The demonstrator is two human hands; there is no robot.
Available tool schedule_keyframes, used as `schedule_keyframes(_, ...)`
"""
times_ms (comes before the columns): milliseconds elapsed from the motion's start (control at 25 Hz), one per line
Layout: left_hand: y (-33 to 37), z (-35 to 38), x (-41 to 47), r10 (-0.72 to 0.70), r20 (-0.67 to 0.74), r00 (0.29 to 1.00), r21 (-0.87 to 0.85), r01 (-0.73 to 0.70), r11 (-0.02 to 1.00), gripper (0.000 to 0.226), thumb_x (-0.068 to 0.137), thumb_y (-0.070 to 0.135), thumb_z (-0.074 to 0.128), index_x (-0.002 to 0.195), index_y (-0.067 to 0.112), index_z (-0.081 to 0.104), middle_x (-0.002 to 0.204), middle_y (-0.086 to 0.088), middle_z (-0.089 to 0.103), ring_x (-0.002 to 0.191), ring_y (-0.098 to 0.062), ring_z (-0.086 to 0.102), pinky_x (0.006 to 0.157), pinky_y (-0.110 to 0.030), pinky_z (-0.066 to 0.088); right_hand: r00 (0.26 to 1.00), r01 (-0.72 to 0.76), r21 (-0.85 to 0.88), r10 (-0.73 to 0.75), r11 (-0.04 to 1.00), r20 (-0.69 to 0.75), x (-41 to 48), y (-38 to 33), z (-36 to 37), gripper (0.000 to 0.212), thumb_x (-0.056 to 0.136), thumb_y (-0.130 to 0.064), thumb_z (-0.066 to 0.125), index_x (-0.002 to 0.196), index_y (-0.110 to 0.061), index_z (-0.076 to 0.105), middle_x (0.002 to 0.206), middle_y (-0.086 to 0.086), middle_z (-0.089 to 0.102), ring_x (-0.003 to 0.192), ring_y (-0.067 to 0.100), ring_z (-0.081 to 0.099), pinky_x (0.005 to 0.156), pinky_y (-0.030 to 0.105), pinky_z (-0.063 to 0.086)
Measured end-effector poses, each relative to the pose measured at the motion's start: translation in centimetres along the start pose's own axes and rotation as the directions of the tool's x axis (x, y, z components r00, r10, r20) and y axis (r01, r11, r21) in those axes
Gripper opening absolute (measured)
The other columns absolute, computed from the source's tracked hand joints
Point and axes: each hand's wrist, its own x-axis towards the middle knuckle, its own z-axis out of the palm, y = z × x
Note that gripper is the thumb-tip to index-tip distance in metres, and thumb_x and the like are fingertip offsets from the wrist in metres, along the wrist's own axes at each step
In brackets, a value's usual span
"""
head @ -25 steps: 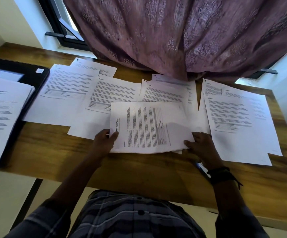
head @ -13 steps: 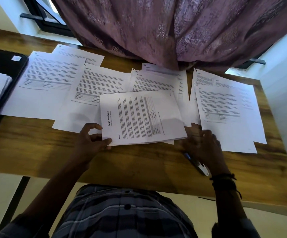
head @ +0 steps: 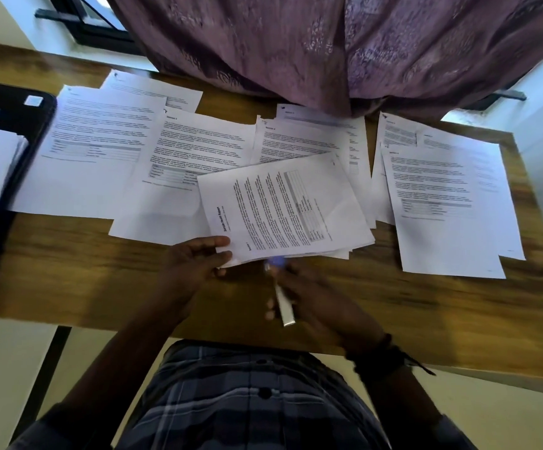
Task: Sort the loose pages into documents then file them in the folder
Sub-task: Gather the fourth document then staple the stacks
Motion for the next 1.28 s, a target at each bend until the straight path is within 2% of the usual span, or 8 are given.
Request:
schedule_keyframes(160,-0.3,0.5,-0.3,0.014,-0.018,1.000,0.007,-0.014,1.000,0.023,0.081,-0.001,0.072,0.098,0.015,0.072,0.108,-0.007,0.070,0.094,-0.029,0.070,0.080,-0.034,0.060,0.983,-0.175,0.134,0.180,0.975,-0.030,3.1,0.7,4.0,0.035,0.095,-0.044,0.053,0.106,-0.011,0.058,0.074,0.002,0.052,0.057,0.011,0.052,0.051,0.023,0.043)
schedule_keyframes(320,-0.4,0.7,-0.7,0.022,-0.033,0.999,0.000,-0.023,1.000,0.026,0.082,-0.003,0.072,0.106,0.007,0.070,0.100,-0.003,0.071,0.081,-0.021,0.068,0.074,-0.025,0.061,0.971,-0.212,0.197,0.229,0.957,-0.068,4.2,1.1,4.1,0.041,0.095,-0.049,0.048,0.097,-0.009,0.060,0.069,0.004,0.053,0.054,0.012,0.052,0.050,0.024,0.043)
schedule_keyframes(480,-0.8,0.8,-0.7,0.029,-0.033,0.999,-0.015,-0.029,0.999,0.026,0.081,-0.005,0.071,0.105,0.007,0.070,0.106,-0.007,0.071,0.081,-0.012,0.070,0.066,-0.019,0.057,0.957,-0.281,0.203,0.290,0.938,-0.015,4.0,1.0,4.4,0.042,0.081,-0.052,0.055,0.087,-0.011,0.058,0.066,0.004,0.053,0.043,0.010,0.053,0.042,0.016,0.042)
schedule_keyframes(720,-1.0,0.9,-0.9,0.043,-0.050,0.998,-0.023,-0.044,0.999,0.025,0.080,-0.001,0.074,0.101,0.012,0.071,0.110,-0.009,0.071,0.083,-0.017,0.069,0.071,-0.023,0.058,0.980,-0.169,0.250,0.191,0.953,-0.064,4.0,1.5,4.1,0.057,0.091,-0.048,0.057,0.124,-0.002,0.057,0.077,0.008,0.057,0.057,0.013,0.055,0.052,0.024,0.048)
schedule_keyframes(920,-1.1,0.7,-1.2,0.065,-0.066,0.996,-0.029,-0.067,0.997,0.028,0.080,-0.001,0.075,0.105,0.011,0.071,0.109,-0.007,0.072,0.097,-0.019,0.071,0.082,-0.032,0.059,0.985,-0.157,0.246,0.170,0.957,-0.029,3.9,1.1,4.1,0.069,0.079,-0.050,0.063,0.128,-0.002,0.055,0.084,0.012,0.057,0.059,0.015,0.057,0.053,0.025,0.052)
schedule_keyframes(1120,-1.3,1.1,-1.5,0.035,-0.068,0.997,-0.019,-0.037,0.999,0.027,0.079,0.000,0.075,0.102,0.014,0.071,0.105,-0.009,0.072,0.095,-0.023,0.071,0.084,-0.040,0.059,0.988,-0.083,0.366,0.125,0.927,-0.091,4.3,0.8,4.2,0.050,0.093,-0.033,0.061,0.136,-0.009,0.051,0.102,0.015,0.059,0.066,0.019,0.057,0.053,0.028,0.054)
schedule_keyframes(1200,-1.3,1.4,-1.7,0.022,-0.073,0.997,-0.029,-0.024,0.999,0.027,0.080,0.000,0.075,0.104,0.011,0.071,0.105,-0.010,0.072,0.090,-0.023,0.072,0.079,-0.044,0.061,0.990,-0.032,0.387,0.081,0.921,-0.112,4.3,0.8,4.4,0.041,0.095,-0.026,0.059,0.134,-0.013,0.053,0.101,0.013,0.063,0.069,0.018,0.059,0.056,0.029,0.054)
schedule_keyframes(1280,-1.1,1.7,-2.1,0.012,-0.072,0.997,-0.054,-0.016,0.998,0.025,0.083,0.001,0.072,0.107,0.008,0.068,0.103,-0.005,0.070,0.076,-0.013,0.073,0.067,-0.037,0.062,0.991,0.012,0.406,0.045,0.914,-0.129,4.3,1.1,4.5,0.037,0.096,-0.021,0.057,0.132,-0.015,0.054,0.103,0.011,0.066,0.075,0.019,0.062,0.057,0.030,0.054)
